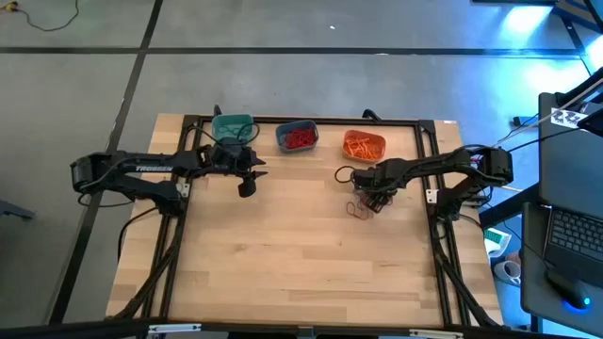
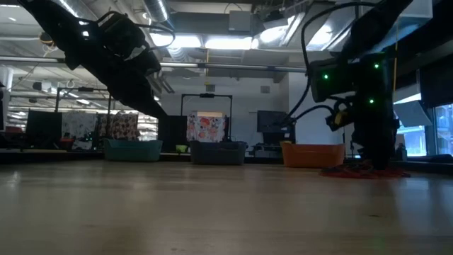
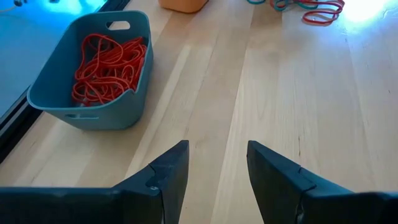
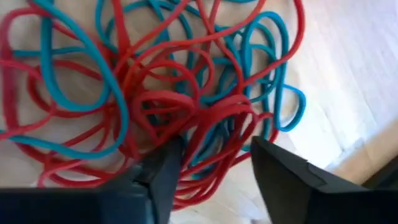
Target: Sort rubber bands into baskets
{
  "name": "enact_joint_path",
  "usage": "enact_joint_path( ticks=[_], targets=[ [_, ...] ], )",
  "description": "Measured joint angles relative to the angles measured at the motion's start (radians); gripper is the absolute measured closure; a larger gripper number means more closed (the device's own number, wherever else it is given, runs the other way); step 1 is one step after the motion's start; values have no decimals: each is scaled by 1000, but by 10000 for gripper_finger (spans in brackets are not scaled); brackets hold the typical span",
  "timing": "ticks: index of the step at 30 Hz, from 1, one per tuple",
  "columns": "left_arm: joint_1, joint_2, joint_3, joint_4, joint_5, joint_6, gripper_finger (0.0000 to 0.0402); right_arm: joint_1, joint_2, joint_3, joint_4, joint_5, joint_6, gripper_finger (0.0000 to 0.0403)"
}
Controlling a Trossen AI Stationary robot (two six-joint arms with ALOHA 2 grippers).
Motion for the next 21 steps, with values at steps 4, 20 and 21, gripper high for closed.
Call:
enact_joint_path(
  ticks=[4,20,21],
  targets=[
    [0,0,0,0,0,0,242,3,-5,9,-9,-1,-24,289],
    [0,0,0,2,0,0,242,3,-84,237,-165,51,-79,398],
    [0,0,0,2,0,0,242,3,-89,252,-163,52,-84,397]
  ],
)
